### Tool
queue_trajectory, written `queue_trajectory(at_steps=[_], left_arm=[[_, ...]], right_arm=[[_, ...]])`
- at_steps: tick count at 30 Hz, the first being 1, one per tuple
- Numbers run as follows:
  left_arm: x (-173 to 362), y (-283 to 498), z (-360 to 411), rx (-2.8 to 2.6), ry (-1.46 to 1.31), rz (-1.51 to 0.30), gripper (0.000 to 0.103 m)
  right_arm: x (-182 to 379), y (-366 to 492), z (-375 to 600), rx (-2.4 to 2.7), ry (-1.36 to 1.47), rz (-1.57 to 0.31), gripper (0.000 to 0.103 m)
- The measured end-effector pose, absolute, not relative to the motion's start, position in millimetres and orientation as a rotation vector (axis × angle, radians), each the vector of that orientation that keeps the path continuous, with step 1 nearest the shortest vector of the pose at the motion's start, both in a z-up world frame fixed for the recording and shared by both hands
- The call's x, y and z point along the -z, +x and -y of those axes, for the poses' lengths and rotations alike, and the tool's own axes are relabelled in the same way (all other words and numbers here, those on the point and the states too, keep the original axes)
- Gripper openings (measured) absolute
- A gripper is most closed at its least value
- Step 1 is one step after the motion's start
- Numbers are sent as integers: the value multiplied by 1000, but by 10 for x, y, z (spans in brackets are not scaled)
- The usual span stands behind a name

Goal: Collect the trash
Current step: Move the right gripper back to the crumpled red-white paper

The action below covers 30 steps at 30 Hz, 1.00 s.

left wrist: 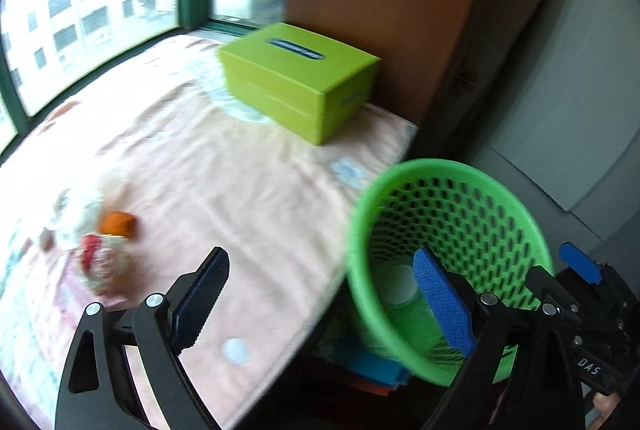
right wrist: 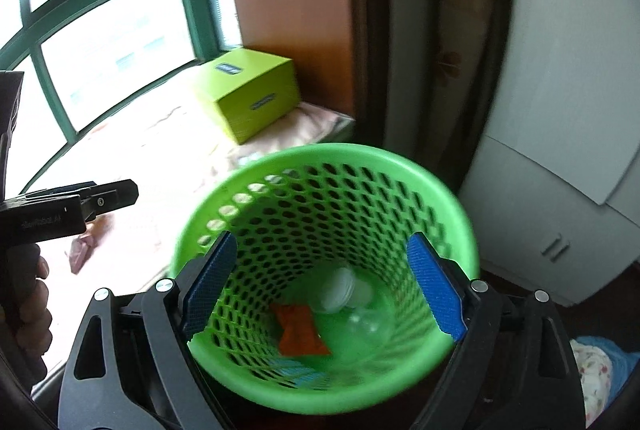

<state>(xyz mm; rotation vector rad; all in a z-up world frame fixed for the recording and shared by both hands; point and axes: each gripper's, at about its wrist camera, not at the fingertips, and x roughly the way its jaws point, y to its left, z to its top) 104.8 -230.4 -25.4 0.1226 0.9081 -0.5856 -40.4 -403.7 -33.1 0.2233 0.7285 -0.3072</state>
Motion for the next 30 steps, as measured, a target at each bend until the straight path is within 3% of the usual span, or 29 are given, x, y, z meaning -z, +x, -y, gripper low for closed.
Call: queue_trajectory(at_steps=[30], left_arm=[[251, 1435, 678, 227, -21, -898, 90]], right_arm=[[230, 497, 3009, 29, 138, -740, 87]])
